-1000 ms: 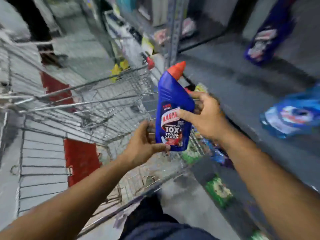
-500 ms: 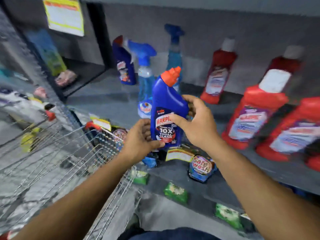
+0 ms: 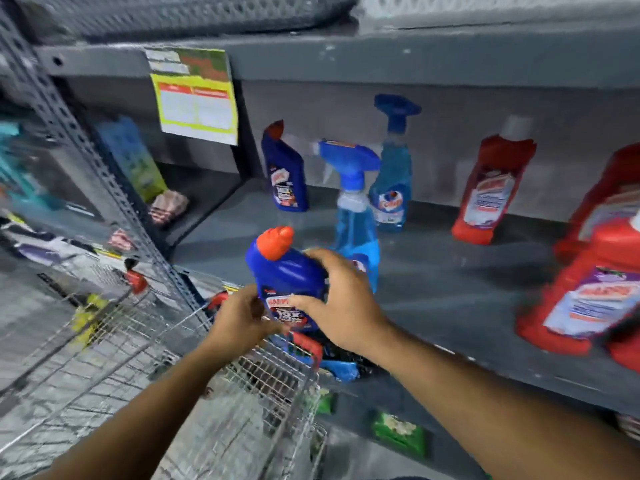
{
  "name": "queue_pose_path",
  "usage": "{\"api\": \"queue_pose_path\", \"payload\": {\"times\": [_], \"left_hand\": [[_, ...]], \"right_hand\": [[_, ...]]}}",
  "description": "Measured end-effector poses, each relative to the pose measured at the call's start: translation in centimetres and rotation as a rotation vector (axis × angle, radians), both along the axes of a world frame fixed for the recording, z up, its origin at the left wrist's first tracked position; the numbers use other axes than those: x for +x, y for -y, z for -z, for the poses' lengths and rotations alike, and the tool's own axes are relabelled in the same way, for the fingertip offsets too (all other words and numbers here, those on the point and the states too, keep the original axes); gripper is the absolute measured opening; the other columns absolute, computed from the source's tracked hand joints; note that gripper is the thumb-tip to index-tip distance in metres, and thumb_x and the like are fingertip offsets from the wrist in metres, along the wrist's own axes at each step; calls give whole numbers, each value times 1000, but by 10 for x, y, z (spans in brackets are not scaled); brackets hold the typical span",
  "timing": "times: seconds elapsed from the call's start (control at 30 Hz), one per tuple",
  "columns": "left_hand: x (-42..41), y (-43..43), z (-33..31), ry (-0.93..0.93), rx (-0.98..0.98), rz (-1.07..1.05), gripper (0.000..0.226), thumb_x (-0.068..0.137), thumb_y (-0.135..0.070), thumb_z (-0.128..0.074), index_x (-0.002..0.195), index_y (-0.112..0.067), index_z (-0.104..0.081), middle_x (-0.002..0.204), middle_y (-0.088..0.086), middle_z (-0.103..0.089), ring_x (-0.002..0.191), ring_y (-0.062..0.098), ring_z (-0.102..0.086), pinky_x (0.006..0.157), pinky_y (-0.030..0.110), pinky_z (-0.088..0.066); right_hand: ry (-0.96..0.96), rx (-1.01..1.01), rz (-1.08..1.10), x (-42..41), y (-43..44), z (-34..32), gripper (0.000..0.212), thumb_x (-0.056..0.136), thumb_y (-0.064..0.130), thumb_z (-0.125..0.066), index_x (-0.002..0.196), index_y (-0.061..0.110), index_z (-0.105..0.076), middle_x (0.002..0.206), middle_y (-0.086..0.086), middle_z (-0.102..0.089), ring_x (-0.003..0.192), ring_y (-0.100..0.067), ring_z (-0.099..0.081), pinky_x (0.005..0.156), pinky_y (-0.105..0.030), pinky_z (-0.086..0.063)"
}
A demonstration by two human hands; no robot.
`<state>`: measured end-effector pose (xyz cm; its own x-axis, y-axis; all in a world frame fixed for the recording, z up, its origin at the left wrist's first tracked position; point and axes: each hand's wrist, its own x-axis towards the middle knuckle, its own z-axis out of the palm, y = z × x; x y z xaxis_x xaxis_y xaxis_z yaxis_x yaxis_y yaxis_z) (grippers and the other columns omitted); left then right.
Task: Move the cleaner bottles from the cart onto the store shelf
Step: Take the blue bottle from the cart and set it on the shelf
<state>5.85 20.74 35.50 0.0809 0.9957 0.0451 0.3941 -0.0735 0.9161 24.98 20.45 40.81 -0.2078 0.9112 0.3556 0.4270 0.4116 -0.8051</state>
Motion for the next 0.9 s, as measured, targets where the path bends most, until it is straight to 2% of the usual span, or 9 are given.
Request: {"api": "queue_pose_path", "payload": {"times": [0.07,0.13,0.27,0.4,0.53,0.63,0.7,0.77,0.9], "left_hand": [[-29,-23,-6,-87,6,-5,52,47,-15,-94,87,-37,-68,85,-19,-77,78,-2,-72,68,13,-55],[-49,-51,-8,-151,11,-37,57,45,-19,-94,87,-45,-65,83,-23,-76,76,-6,-69,69,16,-54],[-76,-98,0,-272,-21,-50,55,47,-21,-90,93,-33,-62,65,-25,-67,59,-12,-58,60,30,-48],[-74,-120,9,-234,-34,8,63,53,-10,-89,109,-13,-60,103,10,-74,97,27,-69,88,49,-55],[-71,-126,12,-115,-56,80,65,60,4,-84,118,-8,-56,116,12,-70,109,26,-66,97,51,-51],[-71,-114,21,-4,-42,80,76,62,9,-78,129,-11,-47,126,3,-64,117,14,-61,103,39,-49],[-70,-100,28,-18,2,31,78,68,6,-71,135,-20,-41,130,-7,-60,117,1,-58,100,26,-48],[-69,-87,31,-91,52,23,74,71,2,-59,132,-36,-41,125,-17,-61,108,-8,-59,87,14,-49],[-74,-81,33,-197,95,10,77,68,-1,-46,132,-44,-39,116,-22,-63,95,-5,-62,70,-3,-42]], "right_hand": [[10,-8,15,-33,-18,-7,60,65,40,-72,120,27,-51,115,-4,-63,102,-20,-59,91,-31,-47],[20,-28,33,-57,-41,-8,60,70,30,-73,125,25,-50,121,-6,-60,109,-23,-58,93,-32,-45],[77,-67,123,-90,-78,-1,60,75,17,-70,130,22,-47,126,-9,-57,114,-25,-53,93,-27,-38],[42,-71,227,-93,-92,11,58,78,18,-69,131,21,-47,124,-10,-56,114,-23,-52,89,-17,-31],[49,-54,260,-92,-94,15,65,78,23,-70,137,19,-42,127,-10,-54,116,-23,-51,91,-15,-31],[27,-164,241,-86,-86,25,90,75,29,-72,147,17,-19,142,-10,-44,129,-21,-43,106,-32,-36],[60,-238,278,-78,-80,39,91,77,28,-70,147,13,-15,147,-12,-39,133,-24,-41,109,-41,-37],[159,-276,278,-73,-74,54,72,81,24,-66,142,14,-29,139,-11,-50,127,-25,-49,104,-37,-41],[240,-298,275,-85,-78,62,39,84,21,-62,121,25,-48,110,-4,-70,101,-26,-65,84,-40,-54]]}}
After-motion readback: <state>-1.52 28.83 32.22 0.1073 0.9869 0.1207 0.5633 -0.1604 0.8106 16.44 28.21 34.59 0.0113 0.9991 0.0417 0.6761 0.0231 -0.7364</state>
